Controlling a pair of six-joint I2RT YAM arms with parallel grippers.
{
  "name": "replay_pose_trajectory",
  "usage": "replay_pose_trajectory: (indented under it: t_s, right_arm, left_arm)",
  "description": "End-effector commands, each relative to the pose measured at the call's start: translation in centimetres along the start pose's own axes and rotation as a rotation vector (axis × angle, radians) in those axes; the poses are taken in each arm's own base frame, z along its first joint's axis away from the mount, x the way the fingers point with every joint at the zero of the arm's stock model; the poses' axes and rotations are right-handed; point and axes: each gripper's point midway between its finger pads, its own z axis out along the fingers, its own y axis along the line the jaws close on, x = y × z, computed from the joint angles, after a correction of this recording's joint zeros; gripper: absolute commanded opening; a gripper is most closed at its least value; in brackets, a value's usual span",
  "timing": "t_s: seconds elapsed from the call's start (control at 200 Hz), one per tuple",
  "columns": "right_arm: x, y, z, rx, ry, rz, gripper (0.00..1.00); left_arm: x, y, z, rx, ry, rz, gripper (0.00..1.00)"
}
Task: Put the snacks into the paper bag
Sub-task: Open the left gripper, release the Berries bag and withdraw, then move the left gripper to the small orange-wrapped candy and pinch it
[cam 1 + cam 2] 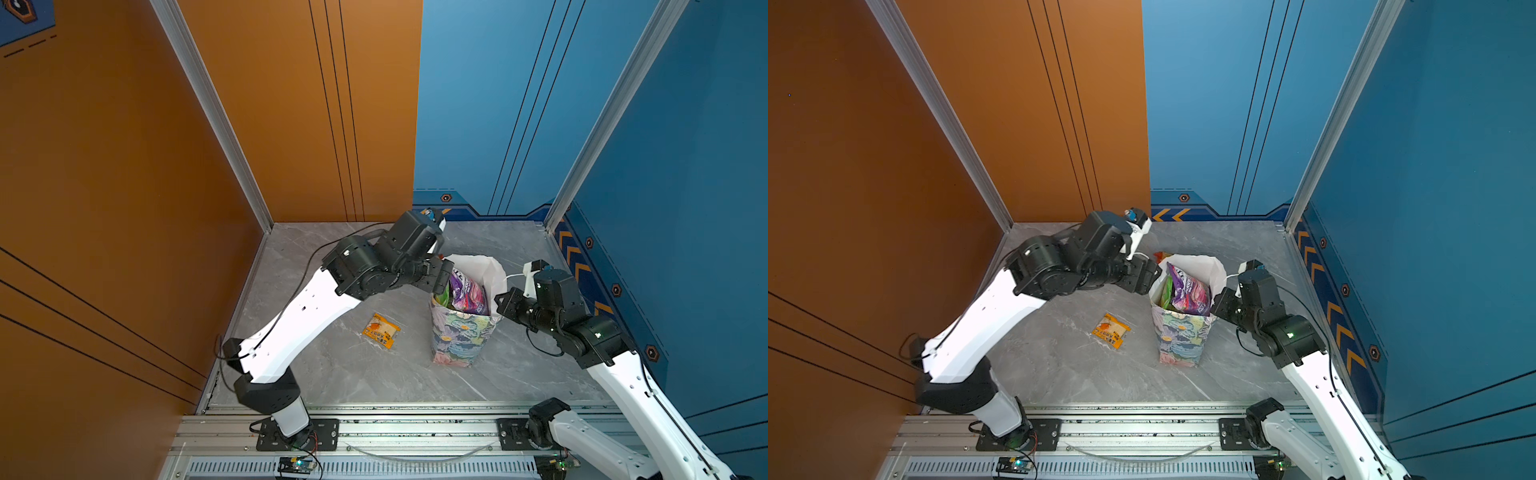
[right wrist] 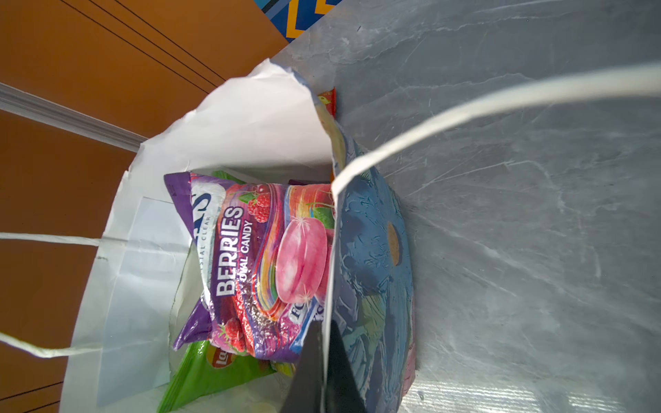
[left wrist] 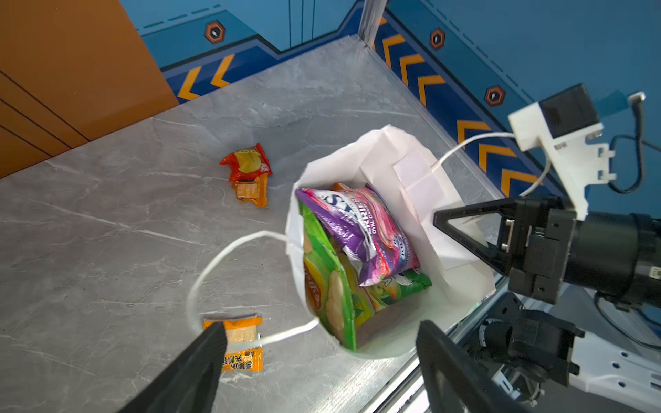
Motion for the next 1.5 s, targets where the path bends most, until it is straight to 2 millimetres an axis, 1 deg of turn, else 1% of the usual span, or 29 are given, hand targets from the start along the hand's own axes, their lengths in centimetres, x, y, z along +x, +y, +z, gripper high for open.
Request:
replay_pose_trajectory:
  t_s: [0.0, 0.04, 0.045, 0.06, 0.13, 0.22, 0.28, 0.325, 0.526, 0.706, 0.861, 0.926, 1.016, 1.176, 1.377, 1.492]
  right_arm:
    - [-2.9, 0.9, -2.5, -0.046, -0.119, -0.017, 0.0]
    - [-3.0, 0.6, -2.6, -0.041, -0.12, -0.012, 0.0]
    - [-3.0, 0.6, -2.6, -0.04, -0.12, -0.01, 0.0]
    - [-3.0, 0.5, -2.6, -0.038, -0.118, -0.01, 0.0]
    - [-3.2, 0.0, -2.9, -0.029, -0.124, 0.0, 0.0]
    - [-3.5, -0.7, -3.3, -0.011, -0.135, 0.01, 0.0]
    - [-3.7, -1.3, -3.6, 0.003, -0.143, 0.018, 0.0]
    - [-3.7, -1.7, -3.8, 0.012, -0.146, 0.029, 0.0]
    - [-3.7, -2.6, -4.1, 0.027, -0.14, 0.061, 0.0]
    - [-3.6, -2.9, -4.5, 0.033, -0.146, 0.066, 0.0]
    - [-3.3, -3.2, -4.5, 0.038, -0.141, 0.069, 0.0]
    - [-3.2, -3.2, -4.4, 0.039, -0.136, 0.071, 0.0]
    - [-3.2, -3.2, -4.4, 0.038, -0.138, 0.072, 0.0]
    - [-3.1, -3.0, -4.4, 0.021, -0.13, 0.085, 0.0]
    - [-2.8, -3.0, -4.4, 0.017, -0.127, 0.093, 0.0]
    - [-2.8, -3.1, -4.2, 0.018, -0.12, 0.095, 0.0]
  left_arm:
    - [-2.3, 2.8, -1.3, -0.024, -0.147, -0.109, 0.85]
    - [-2.4, 3.6, -1.8, -0.012, -0.178, -0.149, 0.85]
    - [-2.3, 3.6, -1.8, -0.009, -0.181, -0.153, 0.88]
    - [-2.4, 3.9, -1.9, -0.001, -0.192, -0.168, 0.9]
    - [-2.6, 5.5, -2.3, 0.029, -0.24, -0.25, 0.91]
    - [-2.0, 8.2, -1.7, 0.013, -0.262, -0.341, 0.91]
    - [-1.3, 9.9, -0.7, -0.013, -0.243, -0.391, 0.91]
    - [-0.8, 10.7, 0.2, -0.021, -0.224, -0.42, 0.92]
    - [0.8, 12.7, 5.0, -0.043, -0.136, -0.466, 0.93]
    - [1.9, 13.8, 9.2, -0.067, -0.056, -0.476, 0.92]
    - [3.8, 14.9, 13.1, -0.096, 0.038, -0.488, 0.93]
    - [4.6, 14.8, 14.8, -0.086, 0.08, -0.488, 0.92]
    - [5.4, 14.0, 17.2, -0.044, 0.14, -0.477, 0.92]
    - [6.0, 13.1, 21.6, -0.005, 0.203, -0.437, 0.92]
    - [6.5, 12.9, 26.3, -0.018, 0.24, -0.377, 0.92]
    - [7.1, 13.5, 29.1, -0.055, 0.267, -0.31, 0.9]
